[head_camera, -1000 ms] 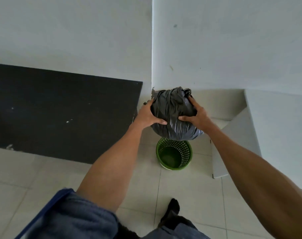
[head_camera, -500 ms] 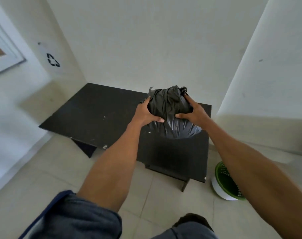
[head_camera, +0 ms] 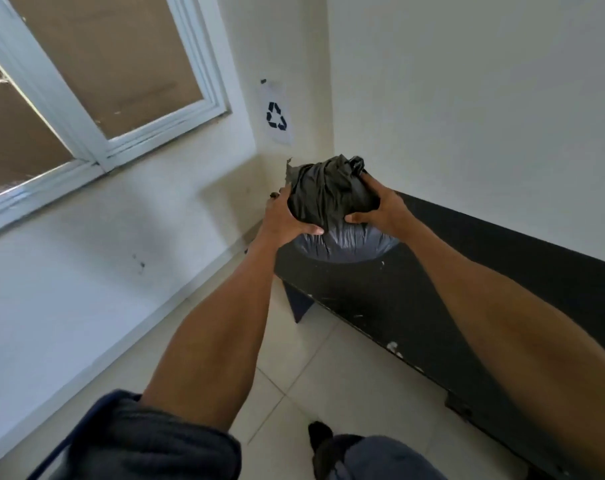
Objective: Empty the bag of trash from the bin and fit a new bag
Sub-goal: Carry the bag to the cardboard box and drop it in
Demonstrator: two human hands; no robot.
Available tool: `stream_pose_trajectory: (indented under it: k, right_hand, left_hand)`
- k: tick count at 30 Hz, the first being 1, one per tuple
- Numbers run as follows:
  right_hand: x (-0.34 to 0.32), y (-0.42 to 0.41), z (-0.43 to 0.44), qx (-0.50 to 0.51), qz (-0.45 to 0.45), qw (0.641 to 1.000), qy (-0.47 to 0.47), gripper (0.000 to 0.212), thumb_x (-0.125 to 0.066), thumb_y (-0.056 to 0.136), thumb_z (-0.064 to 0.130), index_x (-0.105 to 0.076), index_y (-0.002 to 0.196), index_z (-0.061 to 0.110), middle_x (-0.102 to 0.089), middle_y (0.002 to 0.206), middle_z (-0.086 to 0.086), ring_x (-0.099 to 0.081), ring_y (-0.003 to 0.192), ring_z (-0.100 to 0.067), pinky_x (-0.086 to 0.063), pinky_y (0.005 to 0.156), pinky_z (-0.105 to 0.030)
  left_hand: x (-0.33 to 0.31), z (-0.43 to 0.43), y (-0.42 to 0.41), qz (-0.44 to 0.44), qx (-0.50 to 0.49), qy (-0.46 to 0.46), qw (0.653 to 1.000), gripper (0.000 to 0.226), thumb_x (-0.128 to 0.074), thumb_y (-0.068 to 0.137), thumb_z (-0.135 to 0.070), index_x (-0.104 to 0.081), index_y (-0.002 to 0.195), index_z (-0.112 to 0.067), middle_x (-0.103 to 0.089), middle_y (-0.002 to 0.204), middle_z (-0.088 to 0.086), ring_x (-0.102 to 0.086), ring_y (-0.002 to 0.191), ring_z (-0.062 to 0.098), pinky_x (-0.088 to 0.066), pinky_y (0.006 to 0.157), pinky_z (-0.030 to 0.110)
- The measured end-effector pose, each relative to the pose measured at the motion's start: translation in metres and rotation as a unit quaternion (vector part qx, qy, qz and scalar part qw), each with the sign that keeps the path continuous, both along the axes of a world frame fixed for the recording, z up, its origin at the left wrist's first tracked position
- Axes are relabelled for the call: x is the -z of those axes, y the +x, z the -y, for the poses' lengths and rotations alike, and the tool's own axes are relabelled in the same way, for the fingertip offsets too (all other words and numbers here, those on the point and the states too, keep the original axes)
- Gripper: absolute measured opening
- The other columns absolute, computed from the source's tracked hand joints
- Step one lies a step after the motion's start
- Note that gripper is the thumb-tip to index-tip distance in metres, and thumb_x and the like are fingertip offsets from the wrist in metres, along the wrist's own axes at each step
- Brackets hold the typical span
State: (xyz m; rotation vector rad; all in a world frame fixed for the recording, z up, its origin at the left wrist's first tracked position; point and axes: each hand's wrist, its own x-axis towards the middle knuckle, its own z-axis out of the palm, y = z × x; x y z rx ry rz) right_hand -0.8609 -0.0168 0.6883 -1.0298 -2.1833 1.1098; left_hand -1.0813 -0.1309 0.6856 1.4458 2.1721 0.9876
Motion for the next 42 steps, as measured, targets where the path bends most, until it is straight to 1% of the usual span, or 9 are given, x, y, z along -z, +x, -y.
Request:
stream_pose_trajectory:
  k: [4,10,20,23,27,31,35,38,42]
  right_hand:
    - [-0.009,-0.127,-0.019,-0.009,-0.009,1.000,0.006,0.105,-0.089,0.065,0.035,-0.030,0.152,0.031,-0.047,0.146,-0.004,-0.046,0.133,-0.026,-0.038,0.111,-0.039]
    - [-0.008,-0.294,-0.045,-0.020,-0.003,1.000,0.016,0.102,-0.088,0.069,0.031,-0.029,0.152,0.030,-0.046,0.148,-0.007,-0.044,0.134,-0.028,-0.036,0.111,-0.038]
    - [0.018,-0.484,-0.093,0.105,0.046,0.993,0.007,0.107,-0.088,0.066,0.035,-0.026,0.153,0.033,-0.049,0.145,-0.009,-0.047,0.131,-0.032,-0.040,0.110,-0.047]
    - [0.030,-0.514,-0.117,0.137,0.059,0.989,-0.007,0.108,-0.088,0.066,0.035,-0.024,0.153,0.033,-0.050,0.144,-0.009,-0.048,0.130,-0.033,-0.041,0.109,-0.046]
    - [0.054,-0.548,-0.162,0.177,0.076,0.981,-0.030,0.108,-0.088,0.067,0.033,-0.022,0.153,0.035,-0.049,0.144,-0.011,-0.048,0.129,-0.034,-0.041,0.109,-0.048]
    - [0.094,-0.572,-0.215,0.205,0.078,0.973,-0.070,0.111,-0.089,0.066,0.026,-0.022,0.153,0.033,-0.046,0.144,-0.014,-0.044,0.131,-0.036,-0.039,0.109,-0.053]
    - [0.137,-0.585,-0.258,0.234,0.123,0.958,-0.108,0.106,-0.086,0.071,0.030,-0.020,0.154,0.027,-0.040,0.149,-0.012,-0.041,0.134,-0.035,-0.036,0.111,-0.049]
    - [0.184,-0.590,-0.281,0.275,0.143,0.939,-0.148,0.099,-0.082,0.075,0.034,-0.022,0.154,0.029,-0.038,0.151,-0.010,-0.042,0.134,-0.035,-0.039,0.109,-0.049]
    - [0.270,-0.600,-0.300,0.349,0.146,0.904,-0.199,0.098,-0.082,0.075,0.029,-0.024,0.153,0.030,-0.039,0.150,-0.008,-0.043,0.133,-0.032,-0.041,0.107,-0.047]
  left_hand:
    - [-0.006,-0.017,-0.127,0.000,-0.032,-0.007,0.999,0.137,-0.089,0.028,-0.063,-0.032,0.148,-0.031,-0.050,0.143,0.002,-0.040,0.136,0.030,-0.036,0.111,0.053]
    - [0.006,-0.046,-0.294,0.020,-0.034,-0.020,0.999,0.142,-0.088,0.027,-0.067,-0.027,0.150,-0.033,-0.045,0.148,0.001,-0.036,0.139,0.029,-0.033,0.114,0.051]
    - [0.040,-0.146,-0.501,0.034,0.062,-0.069,0.995,0.146,-0.087,0.025,-0.070,-0.020,0.150,-0.036,-0.038,0.151,0.006,-0.036,0.139,0.031,-0.036,0.112,0.052]
    - [0.051,-0.182,-0.532,0.038,0.100,-0.083,0.991,0.143,-0.087,0.029,-0.069,-0.020,0.151,-0.036,-0.034,0.152,0.008,-0.035,0.139,0.033,-0.036,0.111,0.053]
    - [0.069,-0.237,-0.562,0.041,0.136,-0.111,0.984,0.136,-0.091,0.039,-0.055,-0.020,0.153,-0.032,-0.031,0.150,0.012,-0.034,0.138,0.035,-0.035,0.111,0.053]
    - [0.100,-0.301,-0.581,0.030,0.153,-0.130,0.979,0.131,-0.092,0.042,-0.049,-0.023,0.151,-0.027,-0.032,0.147,0.014,-0.036,0.135,0.037,-0.038,0.110,0.053]
    - [0.137,-0.352,-0.588,0.050,0.191,-0.154,0.968,0.123,-0.094,0.046,-0.039,-0.029,0.149,-0.022,-0.040,0.144,0.011,-0.035,0.135,0.034,-0.037,0.110,0.051]
    - [0.188,-0.386,-0.591,0.078,0.218,-0.187,0.955,0.123,-0.094,0.043,-0.039,-0.031,0.148,-0.023,-0.049,0.139,0.004,-0.041,0.133,0.027,-0.040,0.109,0.049]
    - [0.291,-0.429,-0.590,0.078,0.248,-0.239,0.936,0.132,-0.090,0.036,-0.055,-0.027,0.149,-0.029,-0.048,0.142,-0.001,-0.039,0.135,0.025,-0.035,0.113,0.047]
